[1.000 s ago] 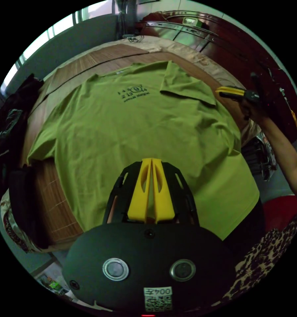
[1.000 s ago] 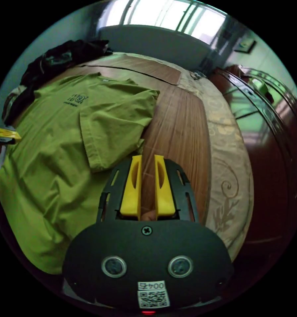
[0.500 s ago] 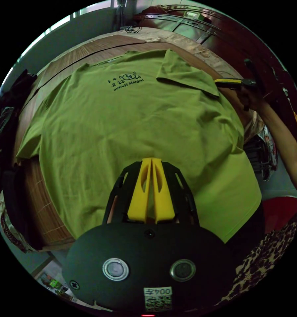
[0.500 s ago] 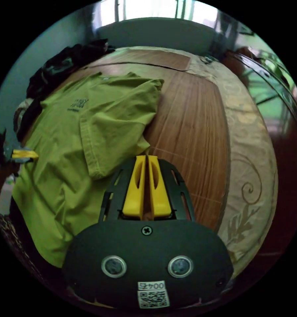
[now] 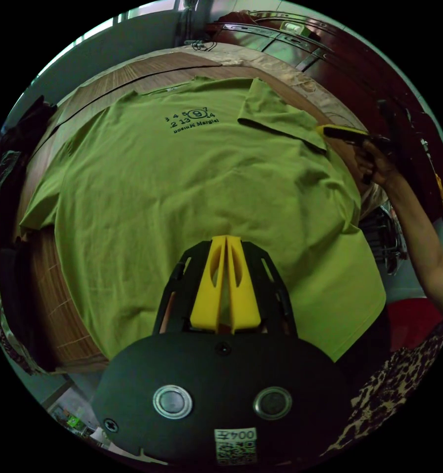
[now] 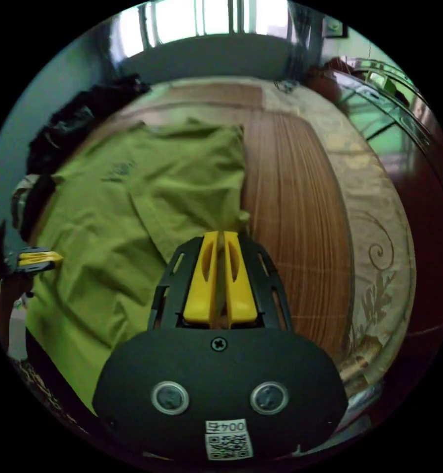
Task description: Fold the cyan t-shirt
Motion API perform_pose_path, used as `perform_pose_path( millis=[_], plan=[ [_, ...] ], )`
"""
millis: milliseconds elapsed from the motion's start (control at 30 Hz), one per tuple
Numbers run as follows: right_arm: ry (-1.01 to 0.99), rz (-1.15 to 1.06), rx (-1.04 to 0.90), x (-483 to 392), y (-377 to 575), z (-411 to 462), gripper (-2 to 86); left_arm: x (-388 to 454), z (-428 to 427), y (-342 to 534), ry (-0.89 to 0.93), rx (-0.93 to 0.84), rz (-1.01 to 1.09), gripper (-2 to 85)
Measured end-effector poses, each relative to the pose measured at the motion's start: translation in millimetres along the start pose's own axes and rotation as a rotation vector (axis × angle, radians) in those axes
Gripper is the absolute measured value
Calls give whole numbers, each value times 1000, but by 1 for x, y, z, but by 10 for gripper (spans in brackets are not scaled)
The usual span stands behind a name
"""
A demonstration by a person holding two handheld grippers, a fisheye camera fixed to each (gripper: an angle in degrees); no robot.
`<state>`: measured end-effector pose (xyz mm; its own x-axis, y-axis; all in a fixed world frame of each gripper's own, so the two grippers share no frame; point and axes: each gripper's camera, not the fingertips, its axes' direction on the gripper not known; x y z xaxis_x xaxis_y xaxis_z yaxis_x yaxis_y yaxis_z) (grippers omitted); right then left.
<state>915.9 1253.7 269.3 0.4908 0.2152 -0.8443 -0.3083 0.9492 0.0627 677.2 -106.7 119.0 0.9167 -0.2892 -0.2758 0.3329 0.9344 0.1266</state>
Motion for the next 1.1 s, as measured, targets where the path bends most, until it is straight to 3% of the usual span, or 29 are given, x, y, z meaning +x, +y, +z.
perform_pose_path(
  millis=[167, 433, 600, 833, 1100],
  plan=[
    [-149, 68, 167, 18, 8, -23, 19, 9, 5, -3, -35, 13, 24, 10],
    [-118, 103, 245, 25, -66, -36, 12, 14, 15, -9, -32, 45, 25, 10],
    [-76, 61, 188, 11, -129, -10, -5, 10, 21, -14, 2, 58, 18, 9],
    [88, 107, -50, 14, -188, 60, -7, 3, 31, -18, 64, 79, -14, 9],
    [-151, 292, 85, 63, -153, 28, -7, 6, 42, -32, 57, 84, -8, 8]
  ],
)
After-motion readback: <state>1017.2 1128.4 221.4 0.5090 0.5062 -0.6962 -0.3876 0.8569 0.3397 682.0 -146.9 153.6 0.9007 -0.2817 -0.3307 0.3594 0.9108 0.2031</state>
